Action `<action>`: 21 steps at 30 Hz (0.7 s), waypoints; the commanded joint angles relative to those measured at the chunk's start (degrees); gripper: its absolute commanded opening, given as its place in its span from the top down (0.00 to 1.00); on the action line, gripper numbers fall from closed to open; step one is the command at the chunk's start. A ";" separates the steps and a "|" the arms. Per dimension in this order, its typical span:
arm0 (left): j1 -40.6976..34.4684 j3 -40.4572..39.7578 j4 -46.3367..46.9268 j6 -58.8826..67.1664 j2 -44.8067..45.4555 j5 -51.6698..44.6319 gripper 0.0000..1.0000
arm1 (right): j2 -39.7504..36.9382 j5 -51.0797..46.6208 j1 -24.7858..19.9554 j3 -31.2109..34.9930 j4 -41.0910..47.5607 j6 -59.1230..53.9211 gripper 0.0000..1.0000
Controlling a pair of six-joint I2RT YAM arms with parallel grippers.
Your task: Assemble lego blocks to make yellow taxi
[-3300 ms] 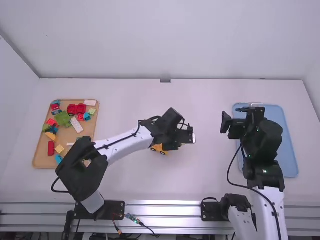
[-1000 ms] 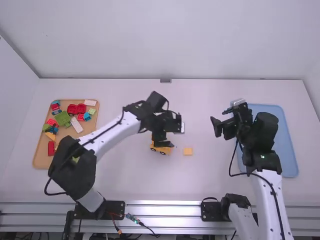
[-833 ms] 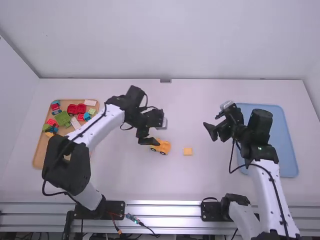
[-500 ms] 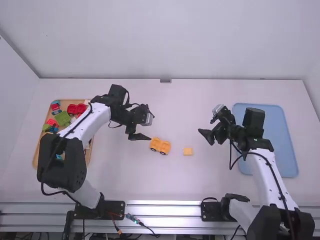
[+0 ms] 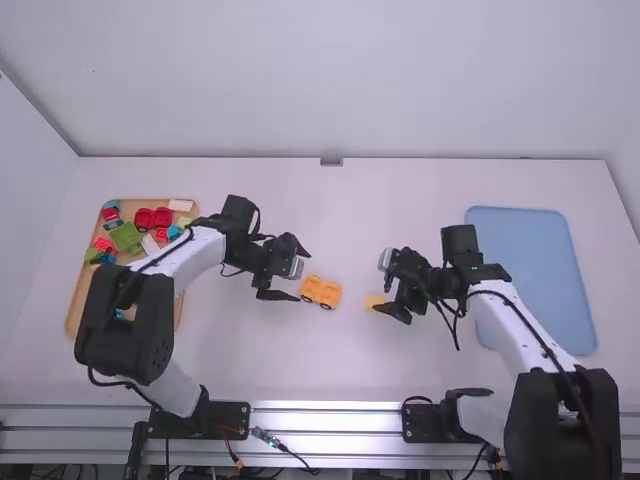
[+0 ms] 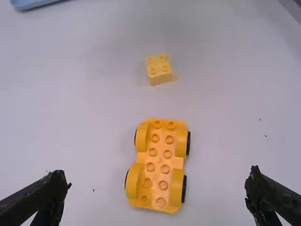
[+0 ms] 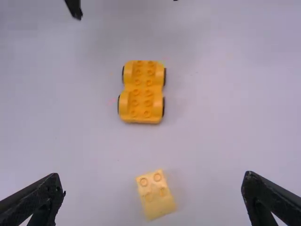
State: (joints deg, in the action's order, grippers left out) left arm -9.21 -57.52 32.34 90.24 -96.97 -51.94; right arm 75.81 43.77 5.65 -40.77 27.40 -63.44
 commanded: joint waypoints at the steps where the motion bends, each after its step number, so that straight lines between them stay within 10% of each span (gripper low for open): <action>1: 0.00 1.57 -2.05 0.98 -0.63 -3.06 0.01 | 3.50 -2.47 1.29 -1.64 0.15 -9.88 0.06; 21: -0.11 10.71 -21.00 -11.63 -0.63 -5.14 0.01 | 25.92 4.31 -1.42 -1.60 -9.27 -16.44 0.01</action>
State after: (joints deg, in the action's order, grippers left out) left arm -9.23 -47.48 11.25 79.26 -96.97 -54.59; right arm 100.16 46.48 4.12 -41.25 18.87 -81.95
